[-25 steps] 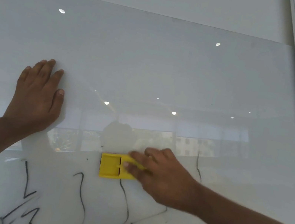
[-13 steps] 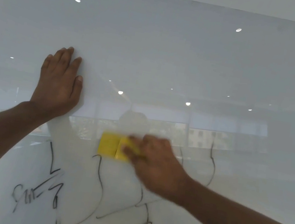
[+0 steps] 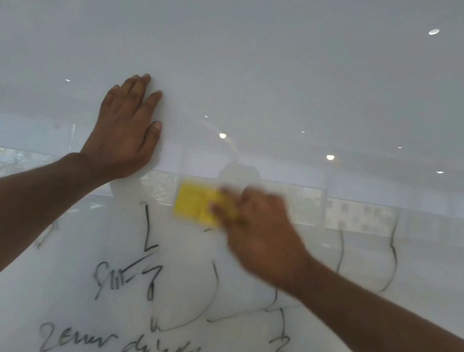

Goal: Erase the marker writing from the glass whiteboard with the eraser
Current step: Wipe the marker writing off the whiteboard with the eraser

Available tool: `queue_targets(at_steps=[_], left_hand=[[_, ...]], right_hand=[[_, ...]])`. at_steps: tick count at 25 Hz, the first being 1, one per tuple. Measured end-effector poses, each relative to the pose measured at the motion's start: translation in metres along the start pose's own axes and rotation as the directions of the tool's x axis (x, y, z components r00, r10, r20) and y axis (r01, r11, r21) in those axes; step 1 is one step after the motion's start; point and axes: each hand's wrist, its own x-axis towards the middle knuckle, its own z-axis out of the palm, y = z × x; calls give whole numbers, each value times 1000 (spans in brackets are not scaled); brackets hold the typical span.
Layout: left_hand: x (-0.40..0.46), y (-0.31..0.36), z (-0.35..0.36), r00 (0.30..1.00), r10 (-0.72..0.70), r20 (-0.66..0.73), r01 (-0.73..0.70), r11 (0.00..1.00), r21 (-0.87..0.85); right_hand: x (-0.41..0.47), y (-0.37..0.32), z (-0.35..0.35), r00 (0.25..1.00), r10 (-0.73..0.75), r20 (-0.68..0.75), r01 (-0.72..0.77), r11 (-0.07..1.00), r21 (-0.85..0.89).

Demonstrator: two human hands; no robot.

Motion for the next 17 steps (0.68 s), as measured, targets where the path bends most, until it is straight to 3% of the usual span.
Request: queue_targets(at_steps=[1,2,3,4,6,8,9,10,12,13,15,17], left_hand=[[-4,-8,-2,1000,-15,5,15,1000,3],[-8,-17,-5,1000,-31,8,30,999,10],[-12,-25,-8,999,-43,10,42,999,18],[-16,-32,-9,999,-52,15,51,998,24],[-23,-43,-12,998,-58,22,57,998,30],[-29,-51,-13,998,-53,23,53,998,27],[-33,-55,-14,998,-50,28,49,998,24],[-36,-58,-14,998,-45,33,45,999,21],[-44,-67,-17,999,-33,37,32,999,28],[-48,-71,-18,999,-26,43,25,999,33],[-53,-82,-21,998,-26,55,23,999,40],[-59,-94,-24,998,-41,56,38,998,49]], right_hand=[[-17,-22,5,965,-251,71,250,968,23],[-26,-35,7,910,-393,128,392,919,39],[-26,-36,8,884,-443,146,442,896,44],[-15,-27,8,909,-394,137,397,918,9],[28,-4,5,1000,-15,17,16,997,-75],[70,11,-3,908,398,-134,-411,906,-95],[81,4,0,866,474,-159,-489,870,-67],[80,-10,7,878,448,-168,-462,885,-53],[54,-56,26,990,127,-65,-129,991,-26],[33,-80,32,995,-101,8,101,994,30],[2,-107,34,906,-416,80,406,907,117],[10,-98,31,870,-481,111,472,876,94]])
